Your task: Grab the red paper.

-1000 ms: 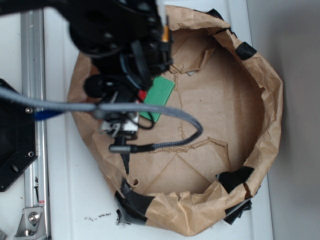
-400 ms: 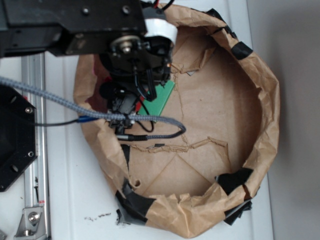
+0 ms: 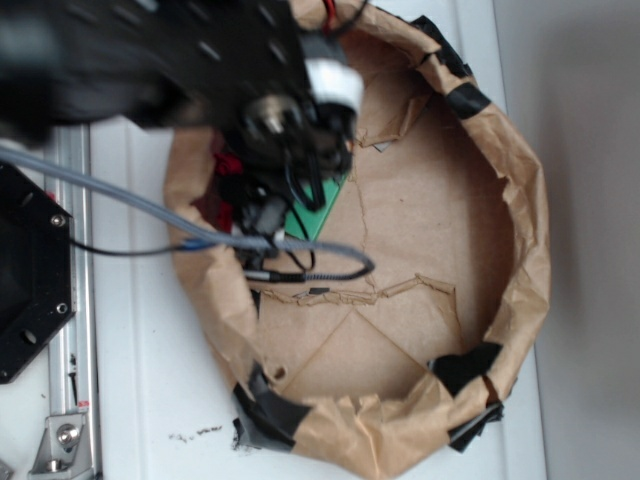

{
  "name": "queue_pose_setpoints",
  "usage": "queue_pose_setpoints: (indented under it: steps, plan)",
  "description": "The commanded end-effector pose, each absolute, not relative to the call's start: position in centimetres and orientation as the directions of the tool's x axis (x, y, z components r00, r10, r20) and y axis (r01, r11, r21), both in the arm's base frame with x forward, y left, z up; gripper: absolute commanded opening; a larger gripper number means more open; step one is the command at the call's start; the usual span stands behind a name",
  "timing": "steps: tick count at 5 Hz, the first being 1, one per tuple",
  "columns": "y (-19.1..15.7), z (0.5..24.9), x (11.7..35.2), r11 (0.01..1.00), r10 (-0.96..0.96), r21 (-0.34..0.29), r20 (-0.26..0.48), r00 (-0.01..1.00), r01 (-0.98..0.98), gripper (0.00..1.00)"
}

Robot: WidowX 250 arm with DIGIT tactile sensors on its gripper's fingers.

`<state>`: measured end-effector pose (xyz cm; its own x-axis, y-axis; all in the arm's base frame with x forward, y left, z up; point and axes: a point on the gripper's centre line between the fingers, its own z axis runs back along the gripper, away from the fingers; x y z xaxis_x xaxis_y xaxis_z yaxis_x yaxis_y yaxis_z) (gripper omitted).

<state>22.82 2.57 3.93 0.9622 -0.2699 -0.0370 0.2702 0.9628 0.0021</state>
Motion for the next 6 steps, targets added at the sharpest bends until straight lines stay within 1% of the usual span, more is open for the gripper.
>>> queue_pose_setpoints:
  steps: [1, 2, 3, 4, 5, 6]
  plan:
    - [1.3, -0.3, 23.3, 0.906, -0.423, 0.025, -0.004, 0.906, 0.423, 1.00]
    - [1.3, 1.1, 23.3, 0.906, -0.423, 0.039, 0.011, 0.906, 0.423, 0.00]
    - [1.9, 5.2, 23.7, 0.927, -0.376, 0.024, 0.037, 0.926, 0.375, 0.00]
    - [1.8, 10.2, 24.9, 0.946, -0.319, -0.013, 0.150, 0.936, 0.324, 0.00]
    - [1.0, 15.2, 26.2, 0.938, -0.331, -0.031, 0.213, 0.920, 0.344, 0.00]
    - [0.0, 17.0, 27.0, 0.958, -0.285, 0.005, 0.121, 0.951, 0.286, 0.00]
